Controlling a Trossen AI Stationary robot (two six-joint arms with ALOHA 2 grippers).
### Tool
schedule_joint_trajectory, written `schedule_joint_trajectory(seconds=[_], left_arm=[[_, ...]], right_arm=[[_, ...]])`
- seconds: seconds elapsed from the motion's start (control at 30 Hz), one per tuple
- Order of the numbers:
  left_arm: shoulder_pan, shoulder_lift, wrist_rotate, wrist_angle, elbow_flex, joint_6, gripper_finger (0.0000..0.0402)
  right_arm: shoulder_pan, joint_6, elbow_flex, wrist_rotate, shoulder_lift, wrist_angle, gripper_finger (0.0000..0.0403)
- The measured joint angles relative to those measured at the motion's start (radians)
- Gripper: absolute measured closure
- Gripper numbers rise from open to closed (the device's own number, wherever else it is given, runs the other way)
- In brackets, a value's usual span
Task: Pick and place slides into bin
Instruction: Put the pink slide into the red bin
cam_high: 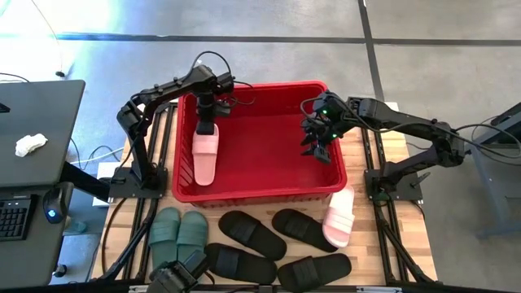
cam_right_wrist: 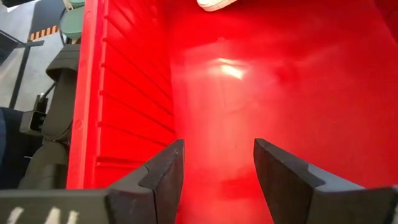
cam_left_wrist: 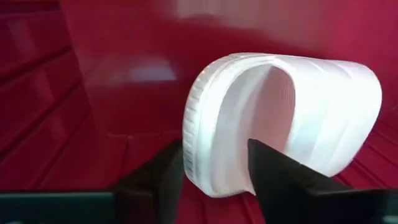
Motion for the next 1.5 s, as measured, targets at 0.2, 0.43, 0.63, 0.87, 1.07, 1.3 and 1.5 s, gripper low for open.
schedule_joint_trajectory(seconds=[0.2,0.43,0.63,0.87,1.07,1.3,1.5], left_arm=[[0.000,0.000,-0.003,0.007,0.000,-0.004,0.0180],[-0.001,0.000,-0.074,0.011,0.000,-0.043,0.0153],[0.000,0.000,-0.103,0.013,0.001,-0.109,0.0150],[0.000,0.000,0.182,0.010,0.077,-0.112,0.0168],[0.000,0.000,0.390,0.021,0.196,-0.107,0.0187],[-0.022,-0.001,0.664,0.110,0.336,-0.053,0.0205],[-0.097,-0.002,0.792,0.241,0.420,-0.014,0.0215]], right_arm=[[0.000,-0.001,0.000,0.036,0.000,-0.007,0.0220],[0.000,0.000,0.000,0.070,0.000,-0.004,0.0220],[0.000,0.000,0.000,0.112,0.000,-0.004,0.0220],[0.000,0.015,0.000,0.111,-0.042,-0.013,0.0220],[0.000,0.072,0.000,0.083,-0.132,-0.042,0.0220],[0.000,0.247,0.000,0.077,-0.272,-0.321,0.0220],[0.023,0.499,0.000,0.024,-0.381,-0.592,0.0220]])
